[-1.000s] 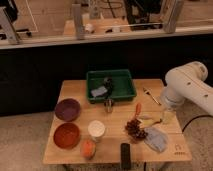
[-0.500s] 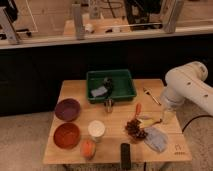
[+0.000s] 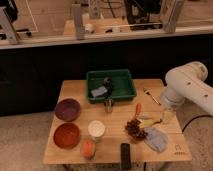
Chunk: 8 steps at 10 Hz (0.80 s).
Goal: Wipe red bowl with sponge
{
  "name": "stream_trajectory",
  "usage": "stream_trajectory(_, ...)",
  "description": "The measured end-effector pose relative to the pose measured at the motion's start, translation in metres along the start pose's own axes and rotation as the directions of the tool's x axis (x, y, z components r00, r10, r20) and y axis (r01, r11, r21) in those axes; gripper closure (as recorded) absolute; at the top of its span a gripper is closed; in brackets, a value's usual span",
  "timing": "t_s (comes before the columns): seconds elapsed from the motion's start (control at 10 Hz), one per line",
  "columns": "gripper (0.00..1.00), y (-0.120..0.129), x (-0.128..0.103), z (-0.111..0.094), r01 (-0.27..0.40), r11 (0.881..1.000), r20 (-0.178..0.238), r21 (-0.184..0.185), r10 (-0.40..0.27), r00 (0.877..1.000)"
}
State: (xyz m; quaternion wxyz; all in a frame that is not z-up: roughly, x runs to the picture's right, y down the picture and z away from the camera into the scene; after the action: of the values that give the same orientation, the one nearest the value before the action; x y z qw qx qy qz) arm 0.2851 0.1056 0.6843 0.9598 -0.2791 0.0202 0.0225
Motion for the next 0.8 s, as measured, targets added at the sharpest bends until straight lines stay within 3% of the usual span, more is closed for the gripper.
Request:
stream_trajectory(0.2, 0.20, -0.014, -0.017, -0.003, 0.058, 0.998, 0.012, 0.039, -0.059, 0.998)
stream_trajectory(0.4, 0.20, -0.034, -0.052, -0.007, 0.131, 0.987, 0.029, 0.094, -0.135, 0.990)
stream_trajectory(0.6, 0.20, -0.055, -0.103, -0.009, 0.218, 0.964, 0.045, 0.153, -0.227, 0.973)
stream_trajectory(0.8, 0.20, -0.073, -0.161, -0.014, 0.315, 0.922, 0.064, 0.224, -0.336, 0.940)
